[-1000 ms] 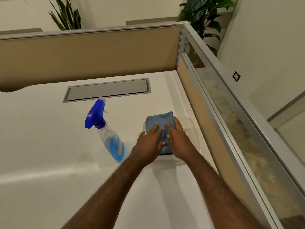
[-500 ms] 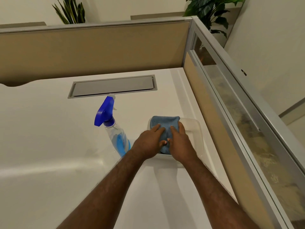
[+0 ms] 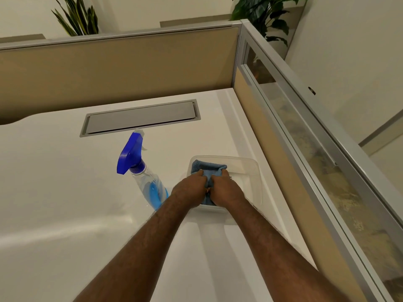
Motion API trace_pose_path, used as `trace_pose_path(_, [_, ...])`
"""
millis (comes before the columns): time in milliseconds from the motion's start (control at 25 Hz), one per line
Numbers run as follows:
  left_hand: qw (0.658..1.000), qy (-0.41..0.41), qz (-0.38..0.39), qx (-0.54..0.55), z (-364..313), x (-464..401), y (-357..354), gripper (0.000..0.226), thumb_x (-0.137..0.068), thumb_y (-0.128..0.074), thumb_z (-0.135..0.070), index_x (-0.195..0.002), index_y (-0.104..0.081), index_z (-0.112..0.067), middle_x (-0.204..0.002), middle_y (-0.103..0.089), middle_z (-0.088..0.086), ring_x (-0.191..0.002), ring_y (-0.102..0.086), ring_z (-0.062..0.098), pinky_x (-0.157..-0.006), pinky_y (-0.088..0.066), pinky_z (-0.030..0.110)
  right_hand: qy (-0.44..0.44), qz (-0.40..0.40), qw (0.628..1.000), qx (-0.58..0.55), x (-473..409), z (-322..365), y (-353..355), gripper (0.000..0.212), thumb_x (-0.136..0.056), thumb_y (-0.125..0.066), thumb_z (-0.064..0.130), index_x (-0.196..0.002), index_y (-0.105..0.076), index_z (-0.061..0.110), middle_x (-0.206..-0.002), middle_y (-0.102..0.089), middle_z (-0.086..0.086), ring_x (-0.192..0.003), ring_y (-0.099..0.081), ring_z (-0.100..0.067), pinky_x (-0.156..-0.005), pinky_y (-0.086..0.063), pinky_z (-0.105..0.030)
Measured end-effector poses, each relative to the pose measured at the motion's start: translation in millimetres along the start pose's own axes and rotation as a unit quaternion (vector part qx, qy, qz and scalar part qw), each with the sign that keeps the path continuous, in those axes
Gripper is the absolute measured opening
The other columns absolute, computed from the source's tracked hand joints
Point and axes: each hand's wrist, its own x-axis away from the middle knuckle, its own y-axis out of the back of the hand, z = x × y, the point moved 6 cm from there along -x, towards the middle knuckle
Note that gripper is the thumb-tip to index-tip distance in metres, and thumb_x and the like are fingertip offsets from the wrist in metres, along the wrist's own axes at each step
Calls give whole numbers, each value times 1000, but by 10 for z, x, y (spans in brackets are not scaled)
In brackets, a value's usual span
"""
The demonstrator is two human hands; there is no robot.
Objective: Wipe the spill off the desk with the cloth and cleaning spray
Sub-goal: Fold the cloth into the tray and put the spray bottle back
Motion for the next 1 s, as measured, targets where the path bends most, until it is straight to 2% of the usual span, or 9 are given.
trace_pose_path(280, [999, 47, 20, 9, -61, -11, -21, 56, -97, -50, -18, -147, -28, -3, -158, -26, 14, -131, -47, 26, -109, -38, 35, -11, 11, 999, 35, -25, -12, 15, 42, -88, -61, 29, -128, -51, 17, -143, -32, -11, -108, -56, -31, -88, -52, -43])
trace_pose_path(440, [998, 63, 16, 17, -105, -2, -41, 55, -97, -51, -19, -145, -31, 0, -154, -32, 15, -124, -52, 25, -105, -41, 34, -4, 27, 998, 57, -5, -46, 108, 42, -89, -60, 30, -129, -52, 19, -142, -36, -8, -112, -53, -30, -89, -50, -42])
trace_pose_path(560, [999, 42, -2, 27, -145, 39, -10, 42, -98, -48, -22, -135, -44, -5, -151, -36, 16, -117, -55, 26, -100, -45, 37, -5, 37, 999, 39, 75, -55, 185, 41, -91, -58, 30, -130, -51, 19, -140, -39, -8, -114, -53, -31, -91, -49, -43])
trace_pose_path(680, [995, 18, -82, 62, -121, 250, 10, 30, -98, -41, -28, -124, -49, -16, -143, -45, 9, -115, -54, 24, -95, -47, 45, 20, -59, 997, 35, 224, 24, 390, 27, -92, -52, 27, -117, -61, 18, -133, -50, -5, -106, -57, -28, -83, -48, -37])
trace_pose_path(760, [983, 21, -165, 72, -74, 465, -66, 41, -99, -39, -34, -138, -39, -22, -155, -33, 2, -137, -38, 22, -108, -38, 46, 33, -186, 981, -35, 351, 131, 620, 27, -95, -51, 25, -118, -63, 19, -128, -60, -3, -105, -60, -24, -83, -48, -33])
trace_pose_path(840, [967, 48, -233, 96, -9, 722, -178, 55, -99, -35, -47, -150, -22, -29, -160, -9, -8, -148, -8, 15, -118, -16, 42, 60, -250, 957, -135, 448, 338, 768, 31, -94, -55, 34, -122, -62, 22, -127, -64, -1, -109, -62, -20, -88, -48, -29])
trace_pose_path(880, [961, 60, -253, 99, 12, 841, -230, 61, -96, -30, -55, -151, -17, -32, -157, -1, -12, -146, 1, 11, -117, -10, 39, 79, -240, 953, -170, 464, 478, 784, 37, -92, -56, 43, -123, -61, 24, -129, -63, 0, -111, -62, -20, -91, -47, -30])
trace_pose_path(960, [955, 76, -274, 82, 47, 1076, -306, 67, -91, -28, -62, -150, -20, -31, -155, -7, -12, -144, -2, 11, -113, -12, 39, 109, -180, 958, -193, 481, 771, 713, 62, -80, -51, 69, -127, -56, 29, -133, -61, 3, -115, -60, -19, -96, -48, -36])
trace_pose_path(1000, [952, 76, -286, 75, 76, 1194, -331, 67, -90, -34, -61, -148, -31, -27, -155, -22, -8, -145, -16, 16, -112, -20, 41, 118, -147, 964, -186, 500, 919, 632, 80, -70, -44, 82, -131, -50, 31, -135, -58, 4, -118, -58, -18, -97, -49, -38])
